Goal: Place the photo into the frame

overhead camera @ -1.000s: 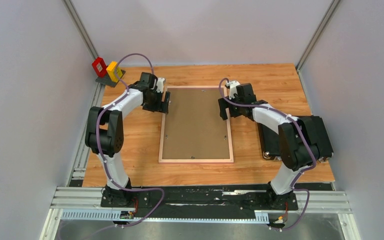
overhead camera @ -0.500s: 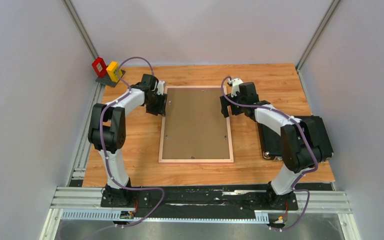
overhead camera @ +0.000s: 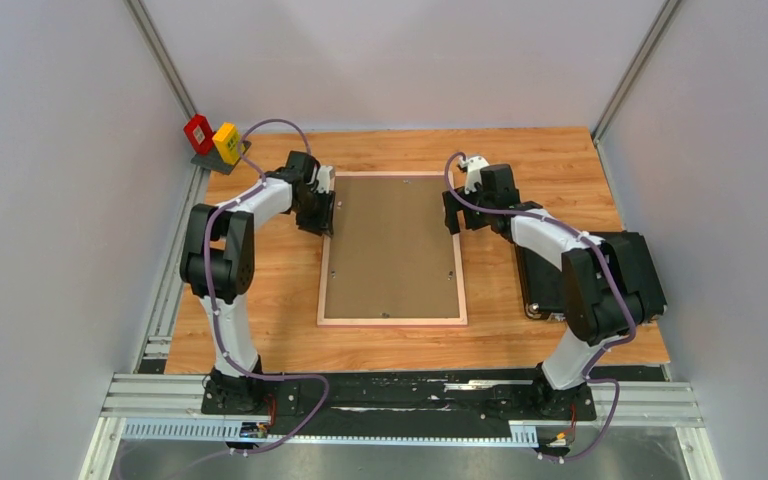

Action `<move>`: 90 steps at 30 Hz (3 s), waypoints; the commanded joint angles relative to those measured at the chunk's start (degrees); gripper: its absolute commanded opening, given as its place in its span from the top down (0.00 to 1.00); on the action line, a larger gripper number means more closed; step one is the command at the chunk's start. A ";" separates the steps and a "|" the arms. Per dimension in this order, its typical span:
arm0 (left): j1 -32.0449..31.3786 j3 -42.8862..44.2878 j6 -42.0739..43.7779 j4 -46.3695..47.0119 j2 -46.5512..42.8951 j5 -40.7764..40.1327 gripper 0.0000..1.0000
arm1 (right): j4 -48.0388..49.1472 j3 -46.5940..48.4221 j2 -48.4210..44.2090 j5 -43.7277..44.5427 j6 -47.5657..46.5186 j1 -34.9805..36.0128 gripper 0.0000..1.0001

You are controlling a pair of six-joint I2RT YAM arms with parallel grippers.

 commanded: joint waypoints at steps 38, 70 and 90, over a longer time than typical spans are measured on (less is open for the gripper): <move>-0.47 -0.20 -2.23 1.55 2.21 2.50 0.81 | -8.49 25.57 22.63 3.89 8.07 -1.10 0.26; -0.46 -0.04 -1.69 1.07 1.96 2.51 0.84 | -9.28 25.21 23.08 4.55 7.04 -1.55 0.53; -0.48 -0.05 -1.68 1.02 1.12 2.19 0.86 | -11.92 24.37 21.52 3.37 2.88 -2.11 0.65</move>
